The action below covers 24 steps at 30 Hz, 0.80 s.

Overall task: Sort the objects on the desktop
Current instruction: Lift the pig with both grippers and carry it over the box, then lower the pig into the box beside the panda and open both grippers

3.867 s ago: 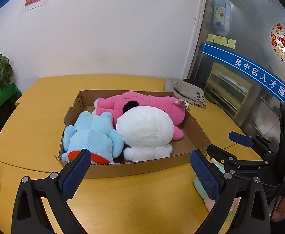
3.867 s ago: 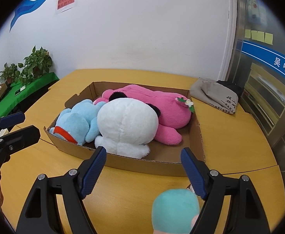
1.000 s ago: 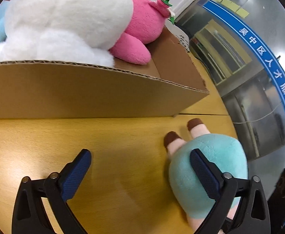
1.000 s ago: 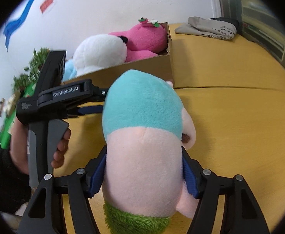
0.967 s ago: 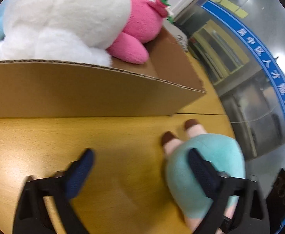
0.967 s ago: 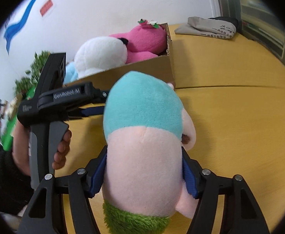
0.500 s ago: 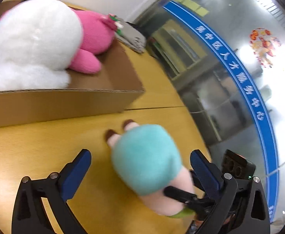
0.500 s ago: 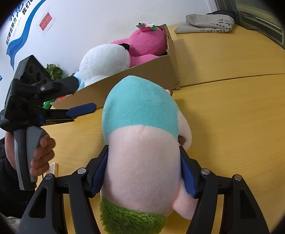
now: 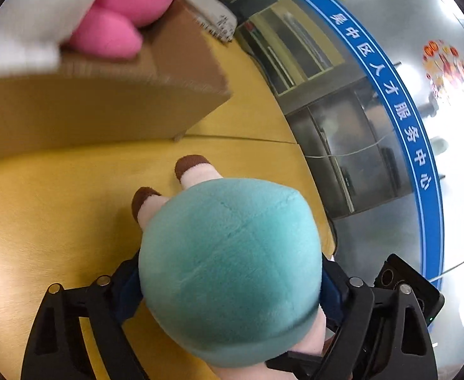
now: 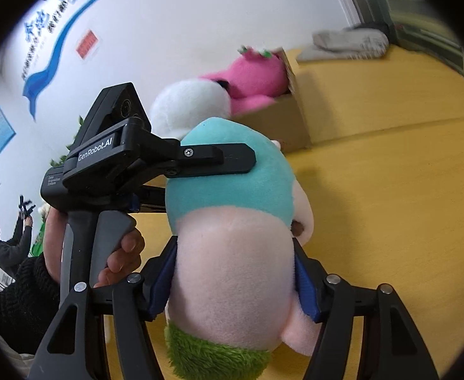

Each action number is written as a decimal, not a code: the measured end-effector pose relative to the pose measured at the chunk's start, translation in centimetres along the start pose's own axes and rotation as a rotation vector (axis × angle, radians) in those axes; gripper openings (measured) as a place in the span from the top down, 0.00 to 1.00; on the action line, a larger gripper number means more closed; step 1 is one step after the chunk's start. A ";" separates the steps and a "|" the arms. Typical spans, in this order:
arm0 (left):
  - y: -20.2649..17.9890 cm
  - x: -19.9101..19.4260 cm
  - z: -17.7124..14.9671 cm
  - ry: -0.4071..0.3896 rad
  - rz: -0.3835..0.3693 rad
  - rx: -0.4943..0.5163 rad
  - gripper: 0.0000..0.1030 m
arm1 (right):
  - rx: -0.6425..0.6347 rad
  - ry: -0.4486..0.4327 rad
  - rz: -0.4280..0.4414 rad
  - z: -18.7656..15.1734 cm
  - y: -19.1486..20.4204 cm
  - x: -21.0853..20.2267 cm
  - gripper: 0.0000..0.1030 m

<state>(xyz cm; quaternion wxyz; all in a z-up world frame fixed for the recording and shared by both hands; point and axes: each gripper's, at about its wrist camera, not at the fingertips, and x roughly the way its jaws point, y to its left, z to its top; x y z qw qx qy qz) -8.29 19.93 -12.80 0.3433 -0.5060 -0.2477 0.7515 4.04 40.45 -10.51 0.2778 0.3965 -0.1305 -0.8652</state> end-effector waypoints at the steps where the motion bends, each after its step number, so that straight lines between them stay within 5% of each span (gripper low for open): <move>1: -1.0 -0.6 0.5 -0.023 0.015 0.030 0.11 | -0.016 -0.027 0.004 0.8 0.7 -0.4 0.38; 5: -5.0 -5.3 5.7 -0.133 0.044 0.165 0.11 | -0.091 -0.138 0.020 5.7 3.3 -1.6 0.38; 10: -6.8 -8.7 15.6 -0.171 0.106 0.303 0.08 | -0.168 -0.246 0.030 15.1 5.0 0.4 0.38; 15: -0.6 -6.1 25.2 -0.091 0.167 0.195 0.08 | -0.124 -0.245 0.044 20.4 1.2 8.5 0.38; 19: 5.2 0.5 25.8 0.075 0.264 0.127 0.08 | -0.112 -0.103 -0.063 18.0 -1.3 14.3 0.43; 21: 4.6 1.9 24.6 0.110 0.295 0.236 0.07 | -0.136 -0.067 -0.107 16.4 -1.4 15.1 0.43; 24: 3.9 2.6 23.8 0.138 0.325 0.271 0.06 | -0.129 -0.053 -0.127 15.8 -1.0 14.0 0.44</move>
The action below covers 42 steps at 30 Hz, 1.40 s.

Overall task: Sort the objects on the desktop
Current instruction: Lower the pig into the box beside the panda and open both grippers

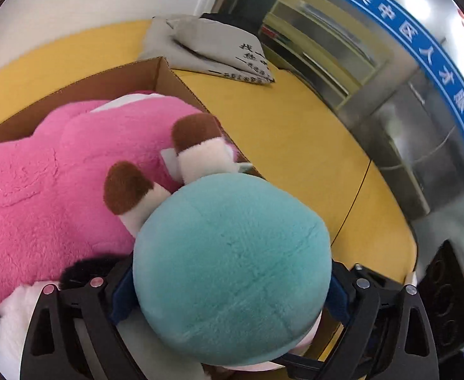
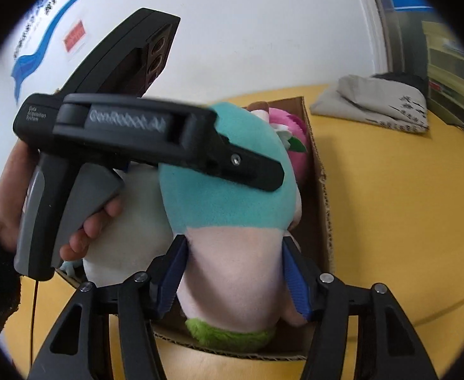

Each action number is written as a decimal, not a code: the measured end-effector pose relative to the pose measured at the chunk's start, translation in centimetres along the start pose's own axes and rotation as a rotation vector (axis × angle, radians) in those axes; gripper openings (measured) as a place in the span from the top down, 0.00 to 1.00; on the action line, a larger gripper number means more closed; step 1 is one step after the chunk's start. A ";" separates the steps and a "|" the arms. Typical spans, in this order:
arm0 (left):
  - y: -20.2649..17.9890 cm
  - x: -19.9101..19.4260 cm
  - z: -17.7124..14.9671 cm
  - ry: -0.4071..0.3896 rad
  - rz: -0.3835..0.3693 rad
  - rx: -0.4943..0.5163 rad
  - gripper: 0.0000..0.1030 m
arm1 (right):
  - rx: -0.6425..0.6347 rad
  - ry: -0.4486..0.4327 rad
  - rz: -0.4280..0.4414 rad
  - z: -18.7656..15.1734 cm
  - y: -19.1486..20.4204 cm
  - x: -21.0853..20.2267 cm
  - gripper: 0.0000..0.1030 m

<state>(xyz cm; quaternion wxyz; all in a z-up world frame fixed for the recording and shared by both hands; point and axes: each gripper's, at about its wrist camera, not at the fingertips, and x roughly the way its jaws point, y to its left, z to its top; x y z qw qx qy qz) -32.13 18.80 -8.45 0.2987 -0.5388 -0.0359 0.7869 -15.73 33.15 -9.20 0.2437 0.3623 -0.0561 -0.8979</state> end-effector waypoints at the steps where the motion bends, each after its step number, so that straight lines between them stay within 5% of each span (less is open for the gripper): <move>1: -0.1 0.2 -0.1 0.011 0.006 0.003 0.05 | 0.000 0.005 -0.005 0.0 0.1 -0.5 0.44; 7: 0.9 1.6 0.2 0.080 -0.009 -0.004 0.00 | -0.014 -0.050 0.016 2.2 -0.1 -5.2 0.46; 10: 0.0 1.4 0.0 0.086 -0.013 -0.007 0.00 | -0.059 0.029 0.004 2.4 0.5 -2.5 0.68; 11: -0.2 0.8 0.1 0.080 -0.012 -0.006 0.03 | -0.048 0.052 0.005 2.2 0.6 -1.7 0.68; 21: -2.6 -7.1 2.9 -0.185 0.141 0.070 0.17 | 0.018 0.132 -0.001 1.6 -0.3 1.2 0.67; 24: -2.4 -3.3 3.1 -0.094 0.258 0.130 0.17 | 0.009 0.143 -0.018 1.7 0.1 1.1 0.67; 27: -0.6 -1.8 3.0 -0.048 0.216 0.073 0.13 | 0.021 0.156 -0.031 1.4 -0.3 1.3 0.65; 31: -0.9 -0.3 2.9 -0.020 0.268 0.112 0.06 | 0.043 0.172 -0.031 1.2 -0.4 1.4 0.63; 36: -1.3 -1.3 2.2 -0.080 0.296 0.078 0.01 | 0.039 0.175 -0.057 1.6 -0.1 0.5 0.57; 39: -1.6 -5.3 0.8 -0.179 0.273 0.034 0.03 | 0.010 0.105 -0.053 1.6 0.9 -2.9 0.36; 40: -1.9 -7.5 -0.4 -0.225 0.261 0.014 0.02 | -0.002 0.073 -0.054 1.6 1.4 -4.3 0.22; 42: -2.9 -11.6 -3.6 -0.319 0.252 -0.007 0.02 | -0.026 0.011 -0.041 1.3 2.9 -7.4 0.21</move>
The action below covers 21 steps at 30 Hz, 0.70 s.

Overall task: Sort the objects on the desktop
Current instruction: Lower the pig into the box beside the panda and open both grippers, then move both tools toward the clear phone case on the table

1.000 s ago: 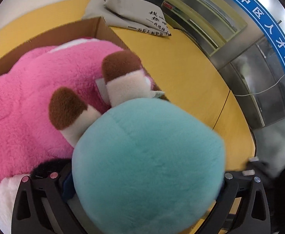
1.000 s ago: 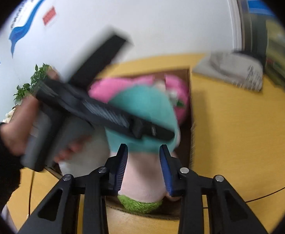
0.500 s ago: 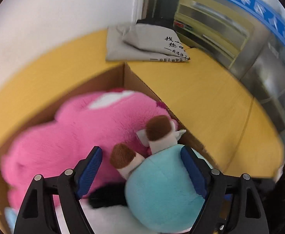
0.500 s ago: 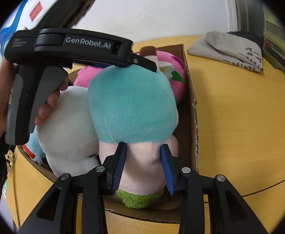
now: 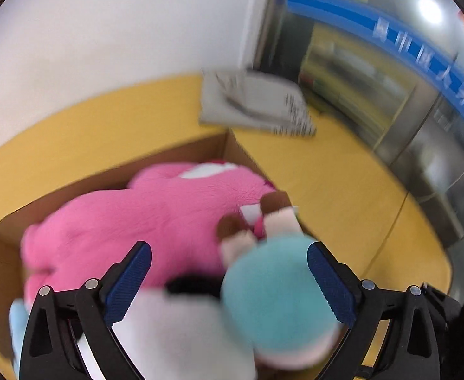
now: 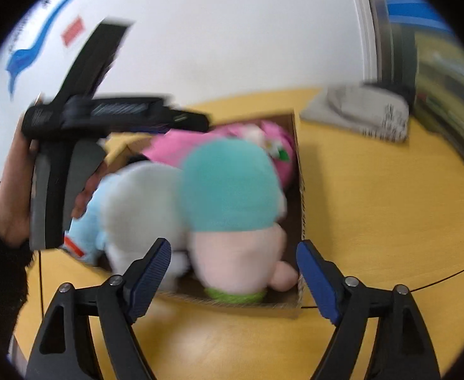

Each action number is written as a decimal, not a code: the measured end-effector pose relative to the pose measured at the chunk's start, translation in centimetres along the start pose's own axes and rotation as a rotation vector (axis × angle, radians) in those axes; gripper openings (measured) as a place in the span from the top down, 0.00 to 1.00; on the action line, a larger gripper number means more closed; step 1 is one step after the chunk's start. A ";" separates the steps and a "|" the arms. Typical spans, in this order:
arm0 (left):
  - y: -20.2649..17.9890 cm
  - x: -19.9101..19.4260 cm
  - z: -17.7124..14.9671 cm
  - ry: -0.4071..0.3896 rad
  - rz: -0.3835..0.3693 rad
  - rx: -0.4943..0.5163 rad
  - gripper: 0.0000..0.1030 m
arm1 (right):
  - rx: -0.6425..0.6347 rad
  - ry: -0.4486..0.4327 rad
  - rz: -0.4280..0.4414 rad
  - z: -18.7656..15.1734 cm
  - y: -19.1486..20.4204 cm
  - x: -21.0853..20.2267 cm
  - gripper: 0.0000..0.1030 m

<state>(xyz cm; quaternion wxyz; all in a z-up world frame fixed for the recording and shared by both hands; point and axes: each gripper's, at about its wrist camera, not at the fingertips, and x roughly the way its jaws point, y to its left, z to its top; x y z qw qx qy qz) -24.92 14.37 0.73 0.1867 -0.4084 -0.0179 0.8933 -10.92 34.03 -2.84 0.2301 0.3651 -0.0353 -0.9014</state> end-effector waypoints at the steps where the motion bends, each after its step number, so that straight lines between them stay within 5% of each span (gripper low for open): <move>1: 0.1 -2.4 -1.1 -0.040 0.003 -0.015 0.00 | -0.011 -0.023 -0.004 -0.1 0.8 -1.3 0.21; 6: 1.0 -14.0 -9.8 -0.187 0.103 -0.099 0.00 | -0.068 -0.066 -0.089 -1.2 4.6 -4.2 0.20; 13: -0.6 -21.1 -21.1 -0.258 0.362 -0.154 0.00 | -0.085 -0.080 -0.186 -3.5 8.3 -6.0 0.20; 21: -2.9 -22.5 -26.3 -0.263 0.296 -0.183 0.00 | -0.137 -0.094 -0.257 -6.1 11.8 -8.6 0.20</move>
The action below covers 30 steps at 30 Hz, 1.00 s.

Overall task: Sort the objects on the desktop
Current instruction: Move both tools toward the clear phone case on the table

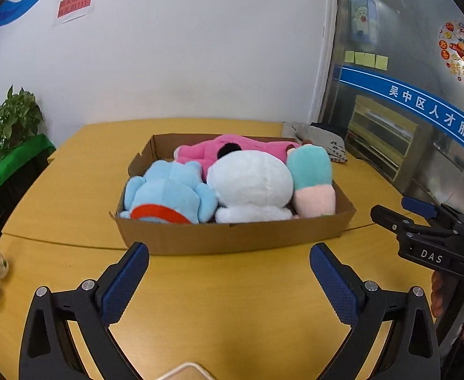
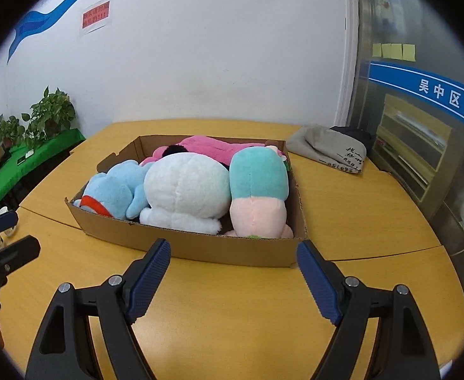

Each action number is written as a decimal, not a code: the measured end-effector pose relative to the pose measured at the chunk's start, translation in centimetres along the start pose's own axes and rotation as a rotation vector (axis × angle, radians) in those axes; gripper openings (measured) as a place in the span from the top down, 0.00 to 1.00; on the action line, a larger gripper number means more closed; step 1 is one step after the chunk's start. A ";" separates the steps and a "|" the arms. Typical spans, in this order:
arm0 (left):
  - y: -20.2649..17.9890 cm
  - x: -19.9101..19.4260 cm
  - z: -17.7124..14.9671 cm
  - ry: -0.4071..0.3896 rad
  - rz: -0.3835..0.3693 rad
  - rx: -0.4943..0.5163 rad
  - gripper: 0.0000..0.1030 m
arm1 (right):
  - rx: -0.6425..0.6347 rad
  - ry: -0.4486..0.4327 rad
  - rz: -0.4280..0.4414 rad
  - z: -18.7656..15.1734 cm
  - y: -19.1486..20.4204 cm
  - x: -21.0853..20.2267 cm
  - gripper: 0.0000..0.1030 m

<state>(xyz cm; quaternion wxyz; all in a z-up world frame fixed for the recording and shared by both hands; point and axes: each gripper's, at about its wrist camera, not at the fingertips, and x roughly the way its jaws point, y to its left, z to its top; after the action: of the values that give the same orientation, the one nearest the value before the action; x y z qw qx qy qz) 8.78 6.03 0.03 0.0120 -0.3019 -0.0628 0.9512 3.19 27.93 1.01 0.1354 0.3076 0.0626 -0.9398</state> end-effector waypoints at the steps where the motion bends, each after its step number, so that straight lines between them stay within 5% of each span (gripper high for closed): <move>1: 0.0 -0.3 -0.2 -0.003 -0.005 0.005 0.00 | -0.004 -0.002 -0.005 -0.1 0.1 -0.4 0.20; 20: 1.4 -1.1 -1.1 0.060 -0.158 -0.004 0.00 | 0.003 0.010 -0.034 -2.2 1.1 -3.0 0.20; 26: 1.4 -0.8 -1.4 0.067 -0.212 0.022 0.00 | 0.019 0.016 0.025 -3.2 1.6 -3.3 0.20; 30: 2.7 0.3 -2.9 0.131 -0.232 0.029 0.00 | -0.003 0.101 0.055 -6.5 3.1 -2.5 0.21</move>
<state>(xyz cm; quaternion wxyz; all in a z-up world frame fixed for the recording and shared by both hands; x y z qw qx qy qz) 10.27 3.66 -2.83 0.1305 -0.3540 -0.0829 0.9224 9.68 26.85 -2.80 0.1586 0.3559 0.0623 -0.9189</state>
